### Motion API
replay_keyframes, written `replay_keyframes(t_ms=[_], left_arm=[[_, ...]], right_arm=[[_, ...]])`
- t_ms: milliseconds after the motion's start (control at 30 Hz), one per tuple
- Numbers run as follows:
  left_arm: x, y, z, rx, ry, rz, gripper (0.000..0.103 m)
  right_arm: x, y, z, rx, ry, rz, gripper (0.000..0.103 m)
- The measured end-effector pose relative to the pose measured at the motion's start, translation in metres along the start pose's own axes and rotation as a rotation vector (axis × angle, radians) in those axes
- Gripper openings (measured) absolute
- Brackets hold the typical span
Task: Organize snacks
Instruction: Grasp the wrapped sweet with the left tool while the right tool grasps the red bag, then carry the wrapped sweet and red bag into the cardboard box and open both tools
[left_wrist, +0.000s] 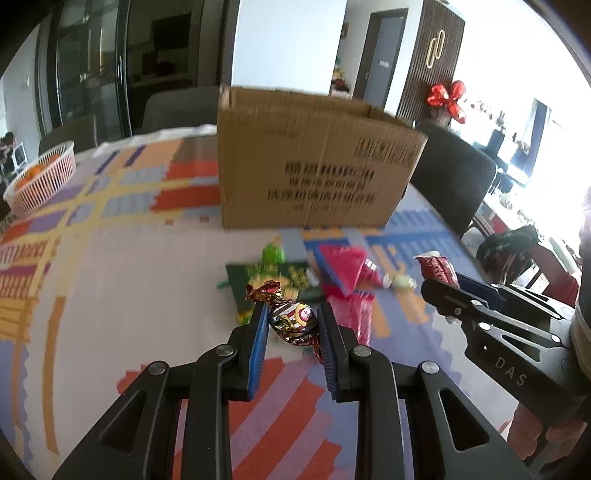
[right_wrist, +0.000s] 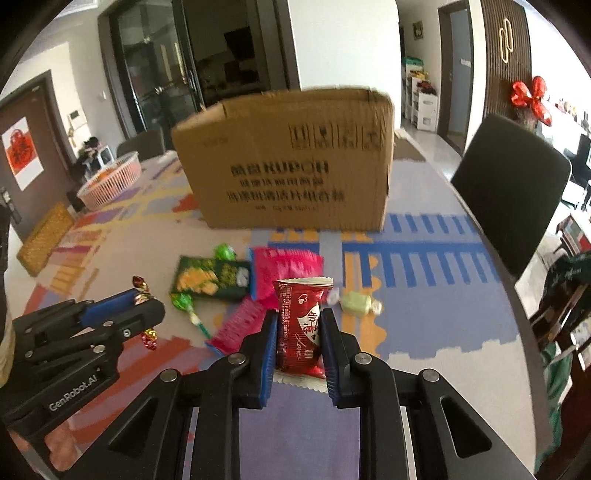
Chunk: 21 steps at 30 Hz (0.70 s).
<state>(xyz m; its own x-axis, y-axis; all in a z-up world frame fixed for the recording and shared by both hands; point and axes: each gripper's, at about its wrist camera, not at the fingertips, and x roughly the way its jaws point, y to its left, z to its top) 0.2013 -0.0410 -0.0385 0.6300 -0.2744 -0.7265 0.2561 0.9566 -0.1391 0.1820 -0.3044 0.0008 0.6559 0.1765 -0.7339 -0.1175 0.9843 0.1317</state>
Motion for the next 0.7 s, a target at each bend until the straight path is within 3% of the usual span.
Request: replay_keyframes(t_ms=[700], left_arm=[[-0.035, -0.011, 0.089, 0.074, -0.185, 0.001, 0.027]], right_arm=[[-0.037, 0.0, 0.078, -0.03, -0.187, 0.013, 0.024]])
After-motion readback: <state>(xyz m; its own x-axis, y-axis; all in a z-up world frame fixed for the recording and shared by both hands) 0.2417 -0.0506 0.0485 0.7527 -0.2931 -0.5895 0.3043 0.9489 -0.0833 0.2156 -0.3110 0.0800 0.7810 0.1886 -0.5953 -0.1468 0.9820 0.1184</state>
